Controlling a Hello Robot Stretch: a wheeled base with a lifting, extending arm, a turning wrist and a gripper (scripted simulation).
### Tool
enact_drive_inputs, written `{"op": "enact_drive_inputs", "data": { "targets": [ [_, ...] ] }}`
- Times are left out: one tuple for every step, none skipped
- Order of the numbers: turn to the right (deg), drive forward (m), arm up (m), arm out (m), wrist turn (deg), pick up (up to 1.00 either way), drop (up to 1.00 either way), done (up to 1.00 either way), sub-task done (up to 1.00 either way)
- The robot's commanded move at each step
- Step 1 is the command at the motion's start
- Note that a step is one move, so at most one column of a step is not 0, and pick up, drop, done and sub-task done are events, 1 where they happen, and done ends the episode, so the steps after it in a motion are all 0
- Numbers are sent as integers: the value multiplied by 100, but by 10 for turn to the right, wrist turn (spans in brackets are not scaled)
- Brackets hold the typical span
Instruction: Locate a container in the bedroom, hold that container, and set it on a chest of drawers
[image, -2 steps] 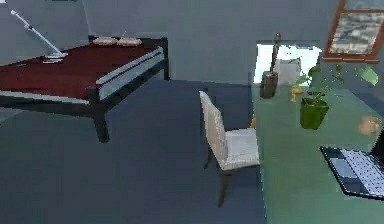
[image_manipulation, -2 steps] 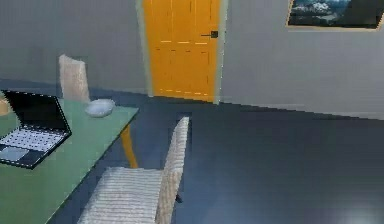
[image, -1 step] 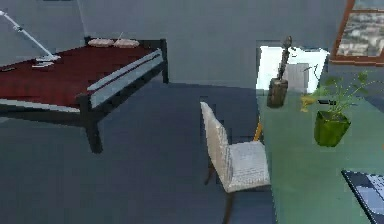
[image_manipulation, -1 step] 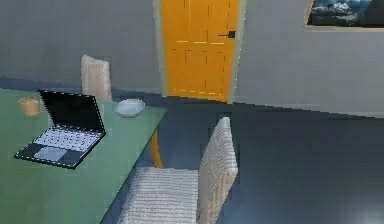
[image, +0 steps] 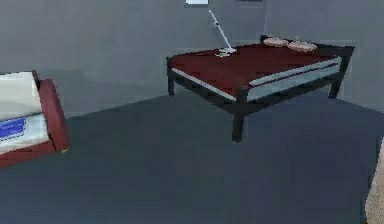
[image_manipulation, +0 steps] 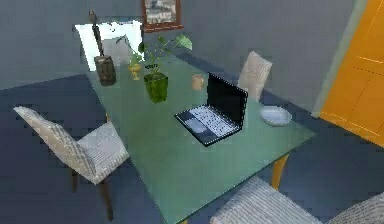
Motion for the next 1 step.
{"op": "enact_drive_inputs", "data": {
  "targets": [
    [-450, 0, 0, 0, 0, 0, 0, 0, 0]
  ]
}}
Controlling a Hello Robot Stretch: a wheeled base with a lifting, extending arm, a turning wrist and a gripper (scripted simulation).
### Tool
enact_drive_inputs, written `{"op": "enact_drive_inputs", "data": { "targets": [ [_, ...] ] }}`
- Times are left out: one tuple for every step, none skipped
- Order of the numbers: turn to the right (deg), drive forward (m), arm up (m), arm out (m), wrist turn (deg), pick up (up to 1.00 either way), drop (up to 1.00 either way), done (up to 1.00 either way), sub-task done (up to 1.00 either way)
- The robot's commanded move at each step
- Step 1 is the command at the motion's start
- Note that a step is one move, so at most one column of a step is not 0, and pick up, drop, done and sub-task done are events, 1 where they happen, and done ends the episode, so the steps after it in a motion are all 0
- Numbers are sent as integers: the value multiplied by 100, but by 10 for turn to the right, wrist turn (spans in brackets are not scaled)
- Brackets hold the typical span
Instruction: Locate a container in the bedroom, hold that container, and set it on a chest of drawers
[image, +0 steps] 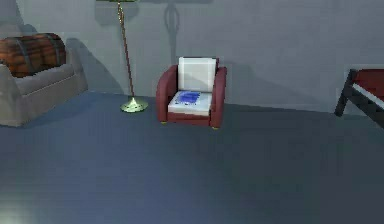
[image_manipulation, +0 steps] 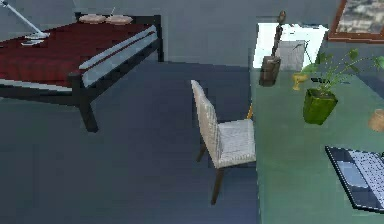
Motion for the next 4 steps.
{"op": "enact_drive_inputs", "data": {
  "targets": [
    [-210, 0, 0, 0, 0, 0, 0, 0, 0],
    [0, 10, 0, 0, 0, 0, 0, 0, 0],
    [-450, 0, 0, 0, 0, 0, 0, 0, 0],
    [-420, 0, 0, 0, 0, 0, 0, 0, 0]
  ]
}}
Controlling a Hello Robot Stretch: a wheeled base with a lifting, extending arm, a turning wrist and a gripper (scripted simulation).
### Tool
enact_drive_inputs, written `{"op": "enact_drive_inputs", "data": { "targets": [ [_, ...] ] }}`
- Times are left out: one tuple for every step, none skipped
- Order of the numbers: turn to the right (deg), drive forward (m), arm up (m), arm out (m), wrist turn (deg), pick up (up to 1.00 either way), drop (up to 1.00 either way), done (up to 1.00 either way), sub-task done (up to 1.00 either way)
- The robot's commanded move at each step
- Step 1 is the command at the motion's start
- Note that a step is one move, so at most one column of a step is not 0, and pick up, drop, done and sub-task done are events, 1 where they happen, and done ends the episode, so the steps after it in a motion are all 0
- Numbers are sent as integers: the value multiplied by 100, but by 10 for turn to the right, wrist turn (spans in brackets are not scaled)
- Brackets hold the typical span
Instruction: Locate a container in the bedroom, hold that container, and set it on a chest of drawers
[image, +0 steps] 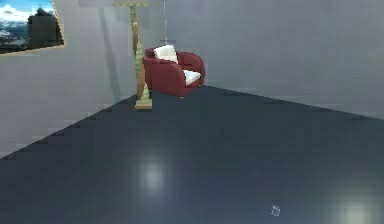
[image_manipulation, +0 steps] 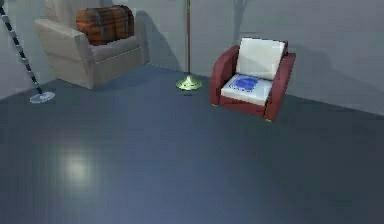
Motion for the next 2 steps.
{"op": "enact_drive_inputs", "data": {
  "targets": [
    [0, 70, 0, 0, 0, 0, 0, 0, 0],
    [-450, 0, 0, 0, 0, 0, 0, 0, 0]
  ]
}}
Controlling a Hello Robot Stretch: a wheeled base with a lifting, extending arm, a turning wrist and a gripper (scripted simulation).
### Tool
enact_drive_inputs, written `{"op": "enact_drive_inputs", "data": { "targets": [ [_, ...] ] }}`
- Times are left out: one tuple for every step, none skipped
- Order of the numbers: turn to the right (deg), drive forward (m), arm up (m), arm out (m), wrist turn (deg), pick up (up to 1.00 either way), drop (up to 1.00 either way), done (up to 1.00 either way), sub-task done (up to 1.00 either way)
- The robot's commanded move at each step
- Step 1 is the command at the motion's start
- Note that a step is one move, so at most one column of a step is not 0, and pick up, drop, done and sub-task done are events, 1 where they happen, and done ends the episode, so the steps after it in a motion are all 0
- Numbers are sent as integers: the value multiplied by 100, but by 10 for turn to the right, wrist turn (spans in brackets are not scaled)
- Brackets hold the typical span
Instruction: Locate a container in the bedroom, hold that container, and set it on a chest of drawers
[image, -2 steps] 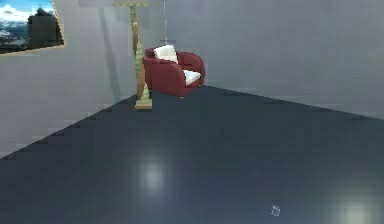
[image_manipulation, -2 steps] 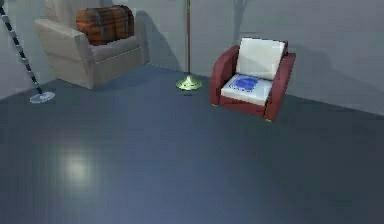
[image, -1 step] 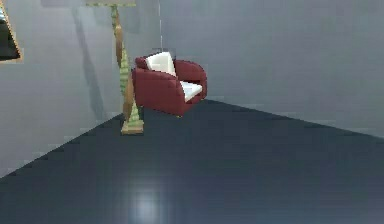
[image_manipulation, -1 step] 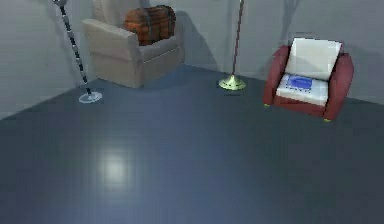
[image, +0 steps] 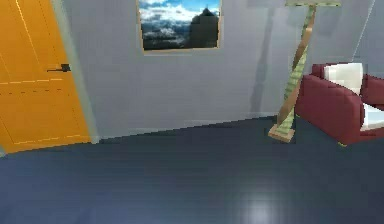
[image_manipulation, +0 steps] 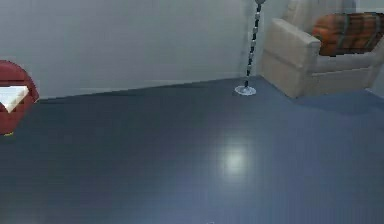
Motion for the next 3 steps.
{"op": "enact_drive_inputs", "data": {
  "targets": [
    [-120, 0, 0, 0, 0, 0, 0, 0, 0],
    [0, 85, 0, 0, 0, 0, 0, 0, 0],
    [-450, 0, 0, 0, 0, 0, 0, 0, 0]
  ]
}}
